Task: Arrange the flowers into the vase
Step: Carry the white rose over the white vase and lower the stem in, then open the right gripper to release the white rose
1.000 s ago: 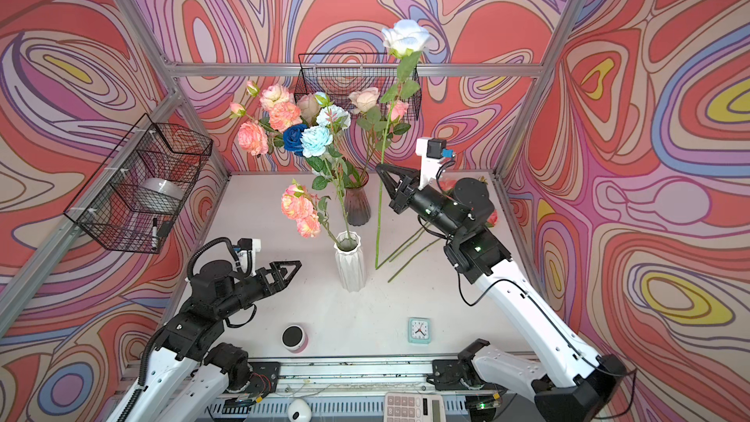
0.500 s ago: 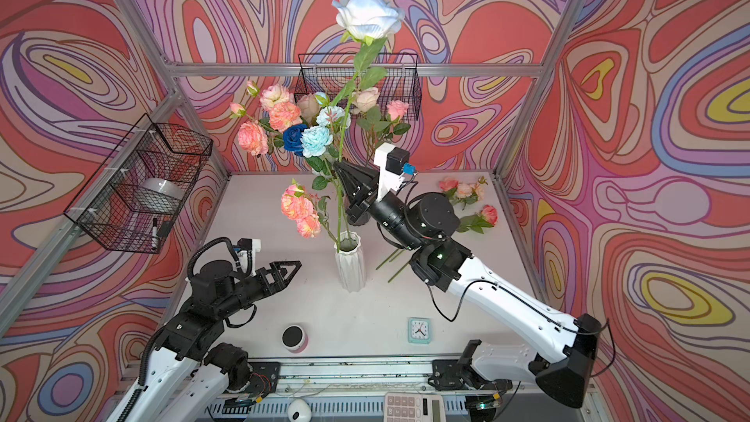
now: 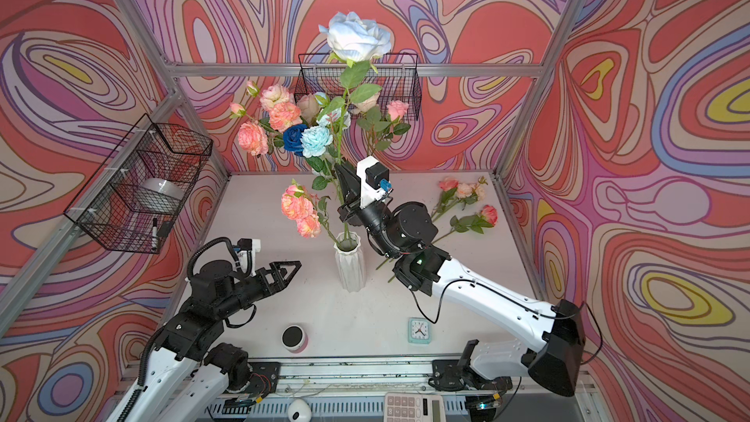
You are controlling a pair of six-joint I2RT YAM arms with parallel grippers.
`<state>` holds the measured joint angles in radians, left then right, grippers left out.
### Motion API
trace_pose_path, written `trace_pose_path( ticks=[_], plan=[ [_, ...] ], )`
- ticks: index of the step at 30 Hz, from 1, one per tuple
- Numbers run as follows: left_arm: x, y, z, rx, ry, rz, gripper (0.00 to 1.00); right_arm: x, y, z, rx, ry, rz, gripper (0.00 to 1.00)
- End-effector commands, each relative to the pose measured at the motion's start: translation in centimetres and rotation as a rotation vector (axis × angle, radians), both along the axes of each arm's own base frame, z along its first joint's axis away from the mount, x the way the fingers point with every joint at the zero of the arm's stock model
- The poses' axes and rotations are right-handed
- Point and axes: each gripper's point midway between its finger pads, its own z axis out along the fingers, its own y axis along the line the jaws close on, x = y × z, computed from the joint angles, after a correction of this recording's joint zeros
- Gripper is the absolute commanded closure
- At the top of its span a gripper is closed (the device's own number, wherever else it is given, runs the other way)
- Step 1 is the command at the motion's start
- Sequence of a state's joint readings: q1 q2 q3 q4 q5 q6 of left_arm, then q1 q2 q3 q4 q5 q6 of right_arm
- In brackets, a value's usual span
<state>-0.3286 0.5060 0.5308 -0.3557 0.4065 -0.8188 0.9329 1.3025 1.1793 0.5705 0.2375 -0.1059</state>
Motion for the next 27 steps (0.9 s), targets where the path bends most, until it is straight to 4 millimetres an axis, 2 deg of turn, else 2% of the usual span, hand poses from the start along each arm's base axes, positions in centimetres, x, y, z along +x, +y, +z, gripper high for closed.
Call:
trace_pose_path(
  ticks=[1, 6, 14, 17, 20, 24, 27],
  plan=[
    [0.0, 0.0, 1.4, 0.001, -0.035, 0.000, 0.16, 0.7, 0.5, -2.1, -0.027, 0.027, -0.030, 1.00],
    [-0.1, 0.1, 1.3, 0.003, -0.033, 0.003, 0.16, 1.3, 1.0, -5.7, -0.053, 0.112, -0.025, 1.00],
    [0.0, 0.0, 1.1, 0.004, -0.031, -0.002, 0.16, 0.9, 0.9, -11.1, -0.069, 0.257, -0.001, 1.00],
    [0.0, 0.0, 1.0, 0.004, -0.031, 0.000, 0.16, 0.7, 0.5, -12.9, -0.066, 0.310, -0.001, 0.95],
    [0.0, 0.1, 1.0, 0.004, -0.030, 0.000, 0.16, 0.5, 0.2, -13.9, -0.067, 0.355, 0.009, 0.87],
    [0.0, 0.0, 0.9, 0.005, -0.031, -0.001, 0.16, -0.4, -0.1, -14.7, -0.068, 0.417, 0.044, 0.62],
    [0.0, 0.1, 0.9, 0.005, -0.031, 0.001, 0.16, -1.1, -0.5, -15.1, -0.070, 0.451, 0.067, 0.53]
  ],
)
